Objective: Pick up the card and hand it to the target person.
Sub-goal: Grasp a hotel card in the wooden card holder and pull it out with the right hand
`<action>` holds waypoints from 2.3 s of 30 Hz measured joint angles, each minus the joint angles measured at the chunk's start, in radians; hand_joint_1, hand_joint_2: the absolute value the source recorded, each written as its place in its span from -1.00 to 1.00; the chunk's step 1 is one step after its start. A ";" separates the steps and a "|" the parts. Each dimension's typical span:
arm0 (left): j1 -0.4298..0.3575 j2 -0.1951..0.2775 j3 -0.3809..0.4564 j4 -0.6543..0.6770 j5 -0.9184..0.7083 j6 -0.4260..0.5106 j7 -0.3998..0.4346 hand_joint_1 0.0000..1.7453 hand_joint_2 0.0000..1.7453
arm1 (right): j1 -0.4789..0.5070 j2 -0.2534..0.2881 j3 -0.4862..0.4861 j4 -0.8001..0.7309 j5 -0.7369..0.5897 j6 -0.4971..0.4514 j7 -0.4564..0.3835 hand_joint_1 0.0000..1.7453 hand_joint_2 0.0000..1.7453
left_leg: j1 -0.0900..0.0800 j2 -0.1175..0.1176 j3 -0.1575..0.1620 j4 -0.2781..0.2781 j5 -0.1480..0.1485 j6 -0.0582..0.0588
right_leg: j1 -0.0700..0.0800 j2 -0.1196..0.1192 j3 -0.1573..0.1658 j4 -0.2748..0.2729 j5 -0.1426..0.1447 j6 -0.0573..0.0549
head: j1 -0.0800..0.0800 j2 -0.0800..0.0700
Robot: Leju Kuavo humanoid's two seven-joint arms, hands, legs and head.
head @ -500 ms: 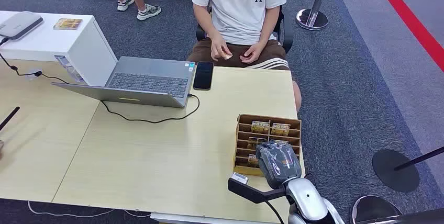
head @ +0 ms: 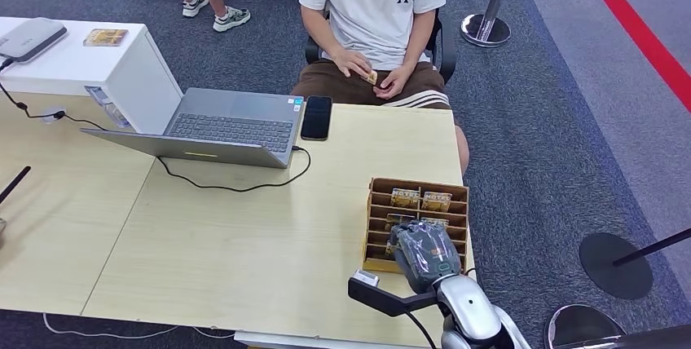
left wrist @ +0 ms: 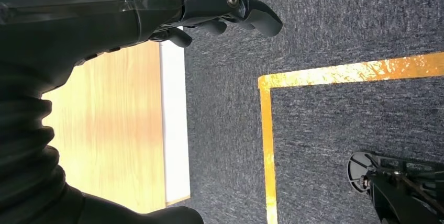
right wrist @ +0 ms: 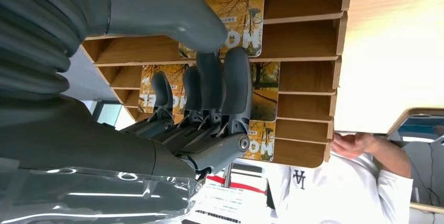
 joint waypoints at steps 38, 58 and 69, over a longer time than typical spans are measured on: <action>0.000 0.000 0.009 0.000 -0.023 -0.004 -0.002 -1.00 1.00 | 0.003 -0.003 -0.026 -0.031 -0.016 0.010 0.014 0.28 1.00 | 0.000 0.000 0.000 0.000 0.000 0.000 | 0.000 0.000 0.000 0.000 0.000 0.000 | 0.000 0.000; 0.000 -0.004 0.011 0.000 -0.034 -0.009 0.005 -1.00 1.00 | -0.008 0.001 -0.028 0.014 -0.038 0.012 0.010 0.23 1.00 | 0.000 0.000 0.000 0.000 0.000 0.000 | 0.000 0.000 0.000 0.000 0.000 0.000 | 0.000 0.000; 0.000 -0.004 0.011 0.000 -0.041 -0.011 0.002 -1.00 1.00 | -0.005 0.003 -0.043 0.014 -0.038 0.011 0.011 0.22 1.00 | 0.000 0.000 0.000 0.000 0.000 0.000 | 0.000 0.000 0.000 0.000 0.000 0.000 | 0.000 0.000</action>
